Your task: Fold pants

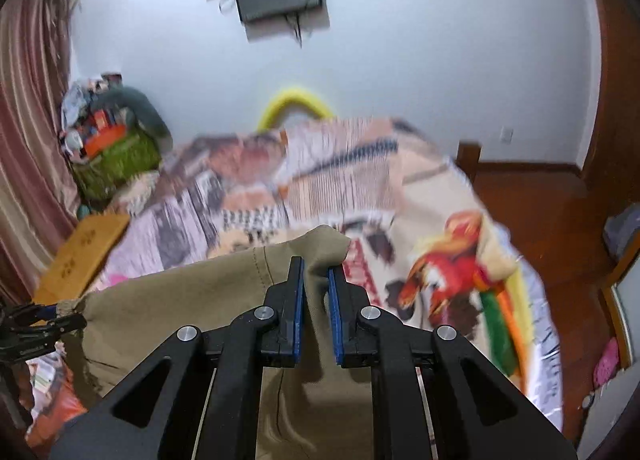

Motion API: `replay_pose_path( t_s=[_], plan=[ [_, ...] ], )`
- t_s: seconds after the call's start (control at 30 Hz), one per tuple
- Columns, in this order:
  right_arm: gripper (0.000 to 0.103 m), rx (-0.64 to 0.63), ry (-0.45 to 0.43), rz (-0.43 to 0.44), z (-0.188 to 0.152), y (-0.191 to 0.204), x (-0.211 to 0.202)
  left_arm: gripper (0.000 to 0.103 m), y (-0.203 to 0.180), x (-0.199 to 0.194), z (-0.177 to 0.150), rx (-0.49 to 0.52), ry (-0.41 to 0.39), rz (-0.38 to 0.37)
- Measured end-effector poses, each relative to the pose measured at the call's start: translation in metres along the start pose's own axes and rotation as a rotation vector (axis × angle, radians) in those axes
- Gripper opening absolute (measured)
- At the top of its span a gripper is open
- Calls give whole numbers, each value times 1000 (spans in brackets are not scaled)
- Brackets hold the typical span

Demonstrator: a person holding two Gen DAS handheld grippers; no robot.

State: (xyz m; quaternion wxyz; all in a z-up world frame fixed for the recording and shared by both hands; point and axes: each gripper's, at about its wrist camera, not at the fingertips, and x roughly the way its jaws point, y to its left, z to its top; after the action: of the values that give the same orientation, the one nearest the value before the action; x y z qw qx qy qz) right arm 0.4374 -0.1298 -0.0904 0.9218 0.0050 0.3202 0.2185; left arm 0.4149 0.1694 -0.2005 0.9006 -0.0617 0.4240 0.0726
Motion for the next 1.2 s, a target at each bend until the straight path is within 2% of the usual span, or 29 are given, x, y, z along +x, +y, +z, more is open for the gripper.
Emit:
replay_pose_path(
  t_s=[0.2, 0.6, 0.8, 0.93, 1.2],
  plan=[
    [10, 0, -50, 16, -2, 1, -50, 48, -11, -36, -4, 40, -40, 2],
    [10, -8, -26, 49, -59, 8, -119, 48, -20, -77, -53, 85, -24, -32],
    [10, 3, 11, 70, -102, 12, -150, 48, -25, -94, -83, 137, -15, -32],
    [10, 17, 46, 80, -131, 16, -163, 48, -22, -98, -105, 135, 22, -43],
    [11, 77, 164, 92, -185, 19, -169, 49, -21, -98, -149, 157, 93, -45]
  ],
)
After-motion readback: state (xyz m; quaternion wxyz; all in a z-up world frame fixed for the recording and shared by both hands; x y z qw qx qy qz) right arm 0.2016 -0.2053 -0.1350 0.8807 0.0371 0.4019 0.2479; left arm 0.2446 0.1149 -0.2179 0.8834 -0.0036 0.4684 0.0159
